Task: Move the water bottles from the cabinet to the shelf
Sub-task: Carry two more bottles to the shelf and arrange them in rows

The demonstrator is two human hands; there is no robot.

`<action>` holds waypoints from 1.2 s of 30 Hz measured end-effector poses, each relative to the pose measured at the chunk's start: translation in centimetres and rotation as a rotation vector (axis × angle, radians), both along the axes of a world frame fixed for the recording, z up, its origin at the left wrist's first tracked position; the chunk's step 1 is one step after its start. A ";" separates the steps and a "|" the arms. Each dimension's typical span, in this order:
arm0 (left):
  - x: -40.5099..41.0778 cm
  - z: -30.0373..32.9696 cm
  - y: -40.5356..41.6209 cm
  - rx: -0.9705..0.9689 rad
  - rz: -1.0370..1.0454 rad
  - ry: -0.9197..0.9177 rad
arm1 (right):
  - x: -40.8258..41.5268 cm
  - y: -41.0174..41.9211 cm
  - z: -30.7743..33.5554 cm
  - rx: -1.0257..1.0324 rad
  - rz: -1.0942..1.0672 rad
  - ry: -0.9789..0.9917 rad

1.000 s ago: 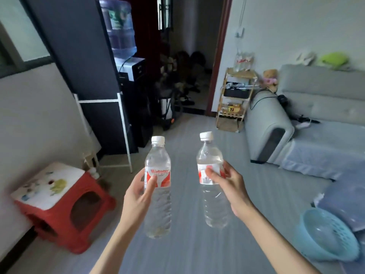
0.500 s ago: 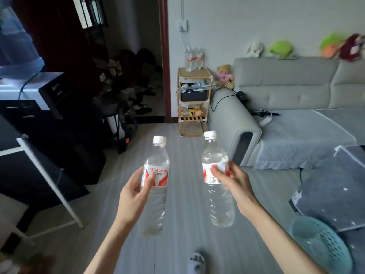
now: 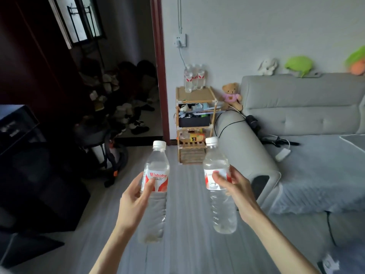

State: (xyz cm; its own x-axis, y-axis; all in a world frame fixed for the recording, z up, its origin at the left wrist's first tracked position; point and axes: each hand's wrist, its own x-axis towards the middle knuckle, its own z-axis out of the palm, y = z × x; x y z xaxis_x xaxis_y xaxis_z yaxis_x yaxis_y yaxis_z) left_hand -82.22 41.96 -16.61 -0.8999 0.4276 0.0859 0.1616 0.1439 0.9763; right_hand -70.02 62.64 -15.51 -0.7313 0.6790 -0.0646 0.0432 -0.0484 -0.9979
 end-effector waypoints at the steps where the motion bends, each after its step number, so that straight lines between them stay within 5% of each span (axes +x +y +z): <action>1: -1.8 -0.4 1.6 -0.004 -0.004 -0.005 | -1.8 1.5 -0.4 0.002 -0.001 -0.005; 14: -29.2 -0.7 23.6 0.021 -0.056 -0.037 | -25.8 22.1 -0.4 -0.020 -0.079 -0.049; 36: -54.4 -4.6 59.2 -0.092 -0.012 -0.119 | -53.4 59.1 -3.9 -0.014 -0.048 -0.178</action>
